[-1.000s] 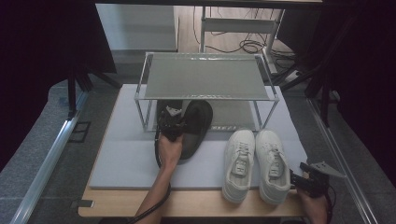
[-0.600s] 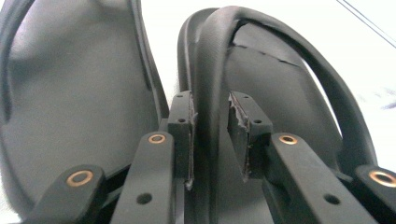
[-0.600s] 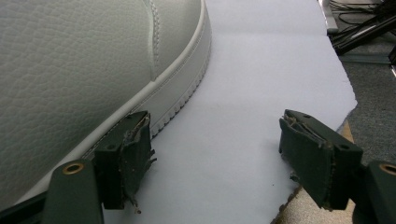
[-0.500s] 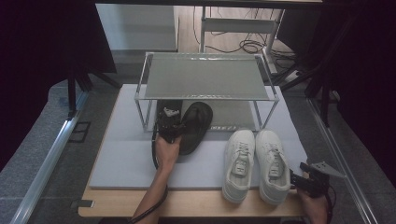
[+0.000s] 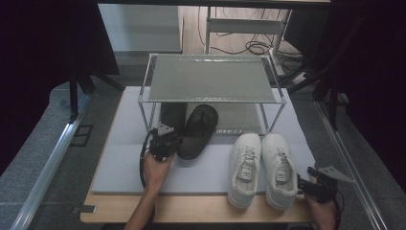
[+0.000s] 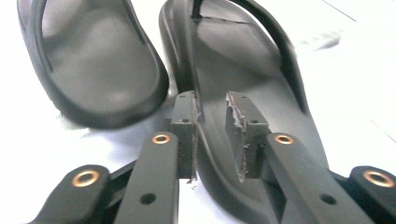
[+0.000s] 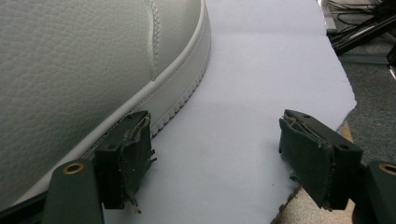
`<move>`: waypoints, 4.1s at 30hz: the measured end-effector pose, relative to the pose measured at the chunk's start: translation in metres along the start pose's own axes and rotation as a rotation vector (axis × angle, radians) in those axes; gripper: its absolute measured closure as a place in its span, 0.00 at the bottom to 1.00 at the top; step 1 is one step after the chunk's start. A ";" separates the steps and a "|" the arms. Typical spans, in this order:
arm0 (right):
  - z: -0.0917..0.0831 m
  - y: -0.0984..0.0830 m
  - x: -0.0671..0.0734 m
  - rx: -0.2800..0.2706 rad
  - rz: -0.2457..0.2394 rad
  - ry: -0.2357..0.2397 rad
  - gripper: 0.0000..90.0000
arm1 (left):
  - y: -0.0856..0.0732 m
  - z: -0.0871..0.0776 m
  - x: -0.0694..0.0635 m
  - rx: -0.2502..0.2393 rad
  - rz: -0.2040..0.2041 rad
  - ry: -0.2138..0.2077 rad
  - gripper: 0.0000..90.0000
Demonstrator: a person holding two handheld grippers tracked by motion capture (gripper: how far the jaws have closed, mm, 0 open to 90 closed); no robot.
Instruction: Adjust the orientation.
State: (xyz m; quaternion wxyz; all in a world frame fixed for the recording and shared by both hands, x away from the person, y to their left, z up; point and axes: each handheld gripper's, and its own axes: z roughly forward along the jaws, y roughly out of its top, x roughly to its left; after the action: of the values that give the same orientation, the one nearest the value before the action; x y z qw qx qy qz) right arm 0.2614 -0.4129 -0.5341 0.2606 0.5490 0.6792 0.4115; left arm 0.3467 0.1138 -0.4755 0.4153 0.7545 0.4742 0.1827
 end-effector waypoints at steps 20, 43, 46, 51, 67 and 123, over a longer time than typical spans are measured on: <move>0.000 0.000 0.001 0.000 -0.001 -0.003 0.29 | -0.043 -0.016 -0.032 0.080 0.102 -0.066 0.98; 0.000 0.000 0.000 0.000 0.000 -0.002 0.29 | -0.021 0.020 -0.046 0.076 0.114 -0.090 0.98; 0.000 0.000 0.000 0.000 0.000 -0.002 0.29 | -0.018 0.026 -0.044 0.076 0.109 -0.083 0.98; 0.000 0.000 0.000 -0.001 -0.001 -0.002 0.29 | -0.013 0.036 -0.039 0.073 0.087 -0.081 0.98; 0.000 0.000 0.000 0.000 -0.003 -0.002 0.29 | 0.004 0.060 -0.027 0.064 0.044 -0.050 0.99; 0.000 0.000 0.000 0.000 -0.003 -0.002 0.29 | 0.004 0.036 -0.015 0.030 0.088 -0.038 0.80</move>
State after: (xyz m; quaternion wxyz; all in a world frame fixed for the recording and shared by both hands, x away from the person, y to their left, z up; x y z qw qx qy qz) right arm 0.2615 -0.4128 -0.5341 0.2619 0.5483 0.6798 0.4106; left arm 0.3652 0.0834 -0.4920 0.4043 0.7842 0.4353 0.1790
